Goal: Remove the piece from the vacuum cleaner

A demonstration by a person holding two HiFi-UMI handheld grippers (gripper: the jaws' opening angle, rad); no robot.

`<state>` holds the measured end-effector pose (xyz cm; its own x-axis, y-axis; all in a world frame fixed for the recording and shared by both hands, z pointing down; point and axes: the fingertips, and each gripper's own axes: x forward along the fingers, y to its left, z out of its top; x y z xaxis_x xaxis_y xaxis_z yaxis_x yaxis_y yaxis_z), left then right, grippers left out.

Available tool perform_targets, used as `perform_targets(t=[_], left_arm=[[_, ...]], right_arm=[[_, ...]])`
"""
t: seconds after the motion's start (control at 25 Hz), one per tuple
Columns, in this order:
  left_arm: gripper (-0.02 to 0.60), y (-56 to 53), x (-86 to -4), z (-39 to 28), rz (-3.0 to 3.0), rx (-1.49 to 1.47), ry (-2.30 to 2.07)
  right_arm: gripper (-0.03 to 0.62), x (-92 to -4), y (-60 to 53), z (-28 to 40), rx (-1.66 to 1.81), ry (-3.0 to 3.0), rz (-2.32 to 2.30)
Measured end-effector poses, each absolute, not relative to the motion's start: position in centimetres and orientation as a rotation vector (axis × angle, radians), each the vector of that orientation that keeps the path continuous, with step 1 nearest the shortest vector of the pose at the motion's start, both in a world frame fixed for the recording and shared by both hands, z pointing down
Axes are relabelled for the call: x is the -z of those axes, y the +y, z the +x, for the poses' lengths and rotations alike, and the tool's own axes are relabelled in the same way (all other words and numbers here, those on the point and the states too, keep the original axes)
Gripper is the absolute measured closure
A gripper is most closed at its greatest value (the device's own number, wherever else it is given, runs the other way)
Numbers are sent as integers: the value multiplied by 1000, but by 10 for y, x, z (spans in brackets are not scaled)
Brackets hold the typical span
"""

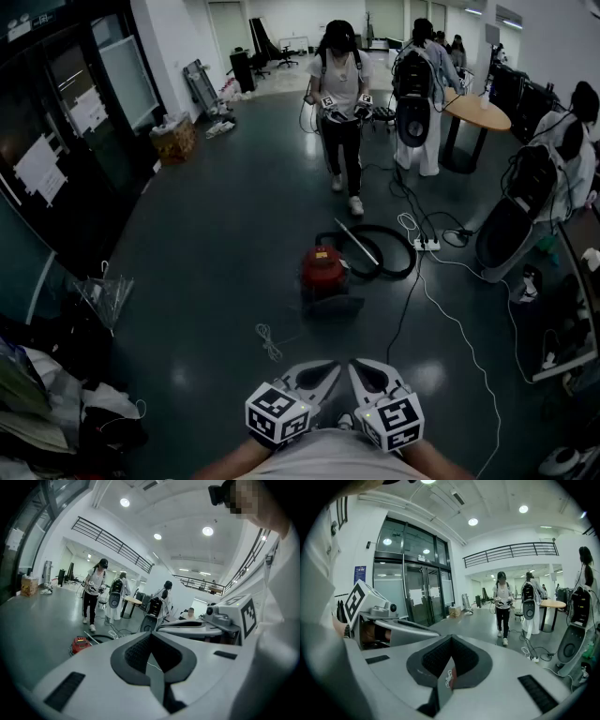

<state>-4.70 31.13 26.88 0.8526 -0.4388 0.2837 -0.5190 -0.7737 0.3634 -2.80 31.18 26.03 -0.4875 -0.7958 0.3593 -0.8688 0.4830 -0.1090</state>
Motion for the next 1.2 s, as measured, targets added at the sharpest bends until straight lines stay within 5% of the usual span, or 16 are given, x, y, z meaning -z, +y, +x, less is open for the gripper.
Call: perform_targets(t=[1.2], left_arm=[[577,282,-297,-25,2611,-327,-782]], right_arm=[[582,-282,287,-3,-442,-2542,1319]])
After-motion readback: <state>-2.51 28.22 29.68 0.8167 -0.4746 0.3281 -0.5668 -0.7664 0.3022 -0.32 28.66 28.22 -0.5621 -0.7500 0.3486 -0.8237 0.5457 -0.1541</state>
